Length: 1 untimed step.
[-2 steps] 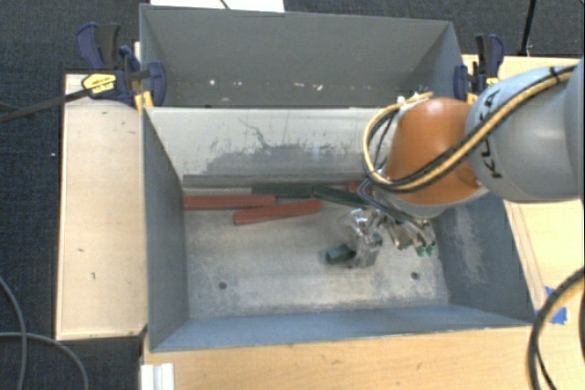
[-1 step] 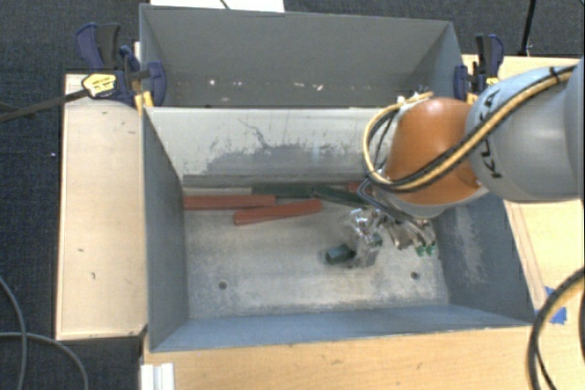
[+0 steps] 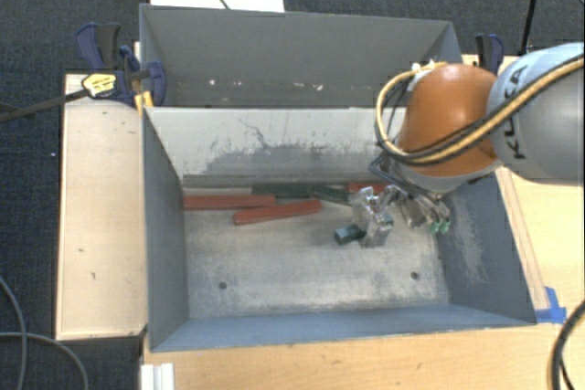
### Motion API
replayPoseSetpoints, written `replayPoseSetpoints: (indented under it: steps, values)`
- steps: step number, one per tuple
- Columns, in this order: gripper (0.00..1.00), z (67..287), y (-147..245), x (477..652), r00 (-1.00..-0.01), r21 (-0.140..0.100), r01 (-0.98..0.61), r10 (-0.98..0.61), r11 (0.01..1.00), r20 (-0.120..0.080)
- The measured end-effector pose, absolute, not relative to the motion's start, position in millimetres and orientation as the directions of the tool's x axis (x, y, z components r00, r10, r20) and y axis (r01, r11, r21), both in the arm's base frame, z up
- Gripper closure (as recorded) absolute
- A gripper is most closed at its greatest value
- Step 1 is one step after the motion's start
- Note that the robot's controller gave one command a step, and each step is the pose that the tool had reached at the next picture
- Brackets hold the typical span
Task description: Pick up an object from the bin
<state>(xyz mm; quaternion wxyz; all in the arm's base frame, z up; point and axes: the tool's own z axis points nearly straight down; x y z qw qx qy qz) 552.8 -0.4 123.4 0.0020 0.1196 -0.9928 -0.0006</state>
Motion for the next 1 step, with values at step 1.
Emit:
replayPoseSetpoints:
  steps: [1]
  values:
    - [1.0,218.6,13.3,554.5,-0.962,0.0,-0.273,-0.273,0.962,-0.003]
